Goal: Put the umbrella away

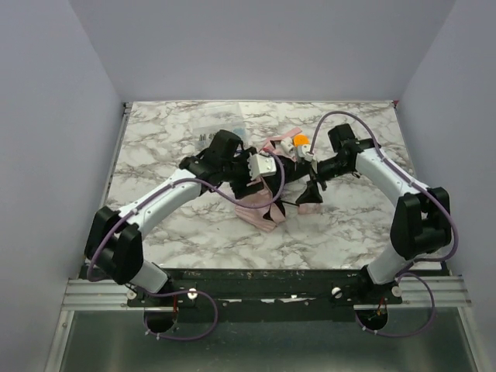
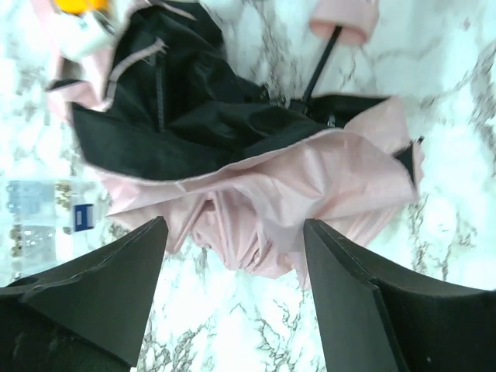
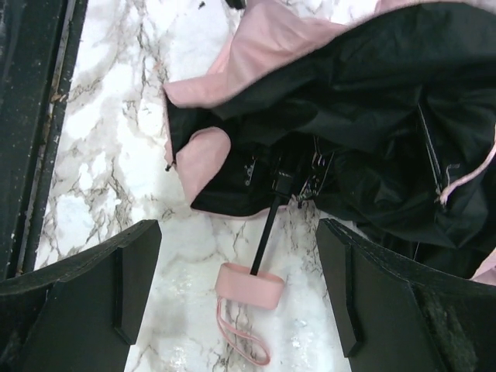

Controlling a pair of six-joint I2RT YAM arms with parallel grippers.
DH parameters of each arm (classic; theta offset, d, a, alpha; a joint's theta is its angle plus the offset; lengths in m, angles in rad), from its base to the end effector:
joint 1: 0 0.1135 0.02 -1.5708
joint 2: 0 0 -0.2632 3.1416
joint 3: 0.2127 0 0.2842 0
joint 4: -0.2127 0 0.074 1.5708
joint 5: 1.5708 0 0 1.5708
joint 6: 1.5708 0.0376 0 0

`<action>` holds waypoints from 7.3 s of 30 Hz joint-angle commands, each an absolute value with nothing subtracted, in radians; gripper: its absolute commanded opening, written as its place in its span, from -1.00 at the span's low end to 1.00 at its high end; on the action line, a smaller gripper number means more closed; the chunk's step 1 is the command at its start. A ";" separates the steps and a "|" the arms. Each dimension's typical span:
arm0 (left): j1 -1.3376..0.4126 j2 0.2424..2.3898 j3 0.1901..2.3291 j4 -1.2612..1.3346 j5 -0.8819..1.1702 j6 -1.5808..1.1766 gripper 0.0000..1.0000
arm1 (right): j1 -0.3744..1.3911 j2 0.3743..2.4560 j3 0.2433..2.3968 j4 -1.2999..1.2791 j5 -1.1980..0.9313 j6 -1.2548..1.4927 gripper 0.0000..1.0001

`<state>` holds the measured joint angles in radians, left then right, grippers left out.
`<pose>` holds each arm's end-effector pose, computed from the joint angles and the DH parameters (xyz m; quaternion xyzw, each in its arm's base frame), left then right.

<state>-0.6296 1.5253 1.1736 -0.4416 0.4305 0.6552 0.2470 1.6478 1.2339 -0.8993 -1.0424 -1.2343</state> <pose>0.2861 -0.2278 0.2600 0.6064 0.6753 -0.1929 0.3728 0.3241 0.1152 0.2292 -0.6275 0.5916 0.3821 0.3321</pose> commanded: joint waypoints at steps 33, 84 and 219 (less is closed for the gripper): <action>-0.439 2.147 1.637 -0.451 0.640 -0.253 0.06 | 0.698 1.707 1.054 -0.332 -0.289 -0.652 -0.42; -0.367 1.956 1.543 -0.571 0.349 -0.443 -0.01 | 0.648 1.572 0.887 -0.587 -0.560 -1.290 -0.65; -0.804 1.093 0.267 0.768 0.361 0.127 0.37 | 0.472 1.847 1.552 -0.741 -0.537 -0.752 0.43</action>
